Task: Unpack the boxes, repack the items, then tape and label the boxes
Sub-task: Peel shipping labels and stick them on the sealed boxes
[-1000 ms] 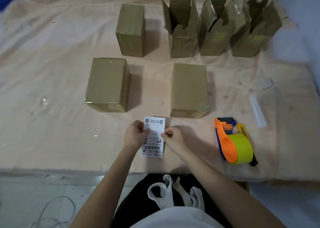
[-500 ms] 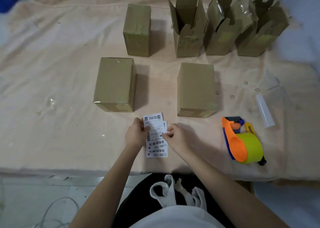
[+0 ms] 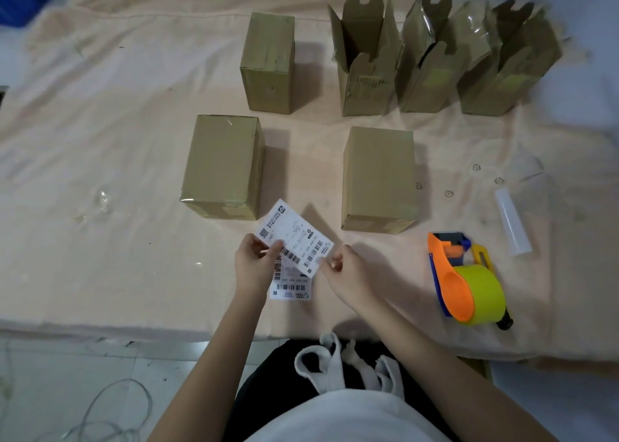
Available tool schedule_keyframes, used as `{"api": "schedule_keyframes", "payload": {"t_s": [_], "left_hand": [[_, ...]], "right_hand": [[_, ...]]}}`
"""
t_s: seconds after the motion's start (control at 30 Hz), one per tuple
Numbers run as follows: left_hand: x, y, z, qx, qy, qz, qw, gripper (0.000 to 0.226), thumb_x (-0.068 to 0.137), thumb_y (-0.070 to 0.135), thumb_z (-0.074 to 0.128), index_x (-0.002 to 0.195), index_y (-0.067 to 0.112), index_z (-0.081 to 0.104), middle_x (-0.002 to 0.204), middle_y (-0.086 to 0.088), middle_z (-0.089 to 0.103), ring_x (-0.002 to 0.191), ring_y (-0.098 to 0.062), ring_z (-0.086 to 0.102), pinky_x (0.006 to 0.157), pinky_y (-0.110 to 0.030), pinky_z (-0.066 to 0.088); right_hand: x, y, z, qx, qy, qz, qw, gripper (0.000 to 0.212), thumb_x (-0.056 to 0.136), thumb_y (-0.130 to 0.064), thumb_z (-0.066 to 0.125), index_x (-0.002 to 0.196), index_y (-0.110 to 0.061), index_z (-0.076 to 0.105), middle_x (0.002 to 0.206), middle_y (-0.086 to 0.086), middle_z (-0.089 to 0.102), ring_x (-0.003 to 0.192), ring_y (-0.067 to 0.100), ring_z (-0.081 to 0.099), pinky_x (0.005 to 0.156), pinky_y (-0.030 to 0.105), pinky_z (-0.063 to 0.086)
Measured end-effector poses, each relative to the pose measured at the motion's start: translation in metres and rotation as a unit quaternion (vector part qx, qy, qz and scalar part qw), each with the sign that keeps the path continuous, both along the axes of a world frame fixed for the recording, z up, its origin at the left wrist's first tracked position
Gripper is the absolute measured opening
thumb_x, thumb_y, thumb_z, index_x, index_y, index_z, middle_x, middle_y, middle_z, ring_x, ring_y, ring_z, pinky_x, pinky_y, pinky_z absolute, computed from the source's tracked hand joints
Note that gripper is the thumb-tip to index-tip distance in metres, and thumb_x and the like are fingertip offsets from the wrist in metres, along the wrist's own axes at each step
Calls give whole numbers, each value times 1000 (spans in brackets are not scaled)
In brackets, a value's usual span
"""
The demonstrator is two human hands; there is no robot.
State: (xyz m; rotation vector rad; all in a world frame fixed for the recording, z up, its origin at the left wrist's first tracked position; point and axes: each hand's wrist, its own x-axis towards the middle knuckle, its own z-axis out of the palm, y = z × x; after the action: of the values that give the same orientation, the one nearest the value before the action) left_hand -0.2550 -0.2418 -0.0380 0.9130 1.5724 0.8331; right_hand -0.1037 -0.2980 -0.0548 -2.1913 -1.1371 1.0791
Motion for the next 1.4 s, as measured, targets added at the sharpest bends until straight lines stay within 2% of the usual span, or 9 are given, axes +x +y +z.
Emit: {"api": "schedule_keyframes", "payload": {"t_s": [0.1,0.2,0.3,0.43,0.67,0.87,1.07,1.23,1.4], "left_hand": [[3,-6,8,-71,-113,68,989,12,87,1,65,87,8,55,78,-5,65,65,-15,63,54,-21,50],[4,-14,11,-131,-171,46,975,14,85,1,66,93,10,60,80,-4,70,66,-13,66,58,-23,52],[2,-16,15,-147,-178,-3,973,22,82,-2,68,101,9,63,88,-7,73,73,-18,71,62,-26,56],[-4,-10,25,-116,-163,12,980,27,82,5,70,108,4,63,99,-12,71,78,-21,68,65,-28,58],[-5,4,53,-65,-151,-40,986,4,85,5,67,87,4,63,81,-9,72,67,-18,66,60,-25,55],[25,1,73,-59,-215,15,975,15,84,4,68,77,10,56,75,-7,71,60,-17,66,54,-23,53],[49,-4,76,-70,-242,11,968,23,83,5,69,103,5,58,93,-17,70,73,-23,68,62,-26,55],[64,-5,81,5,-135,-17,991,24,82,1,70,89,14,51,70,5,70,64,-9,67,56,-21,51],[84,-3,86,58,-100,-44,992,25,84,0,68,91,15,49,87,-2,67,64,-7,65,50,-20,49]], "right_hand": [[3,1,14,-55,168,-50,983,26,92,-31,61,96,-6,56,85,6,62,68,14,54,58,20,39],[6,2,29,-61,300,-80,949,13,96,-21,56,99,-10,62,78,0,68,61,8,60,51,16,45],[8,3,38,-7,287,-73,955,10,97,-10,51,97,-12,62,74,-2,68,58,6,60,51,15,45],[14,6,54,19,273,-32,961,14,96,-7,49,101,-5,62,72,0,67,57,7,59,51,16,43],[27,13,80,90,304,-55,947,11,95,-7,53,90,-9,63,70,-1,67,56,6,59,51,18,45],[33,8,91,75,319,16,945,8,92,-13,60,88,-16,66,78,-1,70,65,6,63,57,19,49],[40,2,94,92,301,-5,949,9,92,-6,60,87,-11,66,70,-4,67,60,1,63,57,17,49],[54,-1,99,124,287,-46,949,17,94,-5,57,84,-16,65,62,-10,69,58,1,62,56,17,49],[72,-2,106,137,304,-71,940,14,96,-8,53,92,-14,66,66,-6,70,59,4,61,56,18,48]]}}
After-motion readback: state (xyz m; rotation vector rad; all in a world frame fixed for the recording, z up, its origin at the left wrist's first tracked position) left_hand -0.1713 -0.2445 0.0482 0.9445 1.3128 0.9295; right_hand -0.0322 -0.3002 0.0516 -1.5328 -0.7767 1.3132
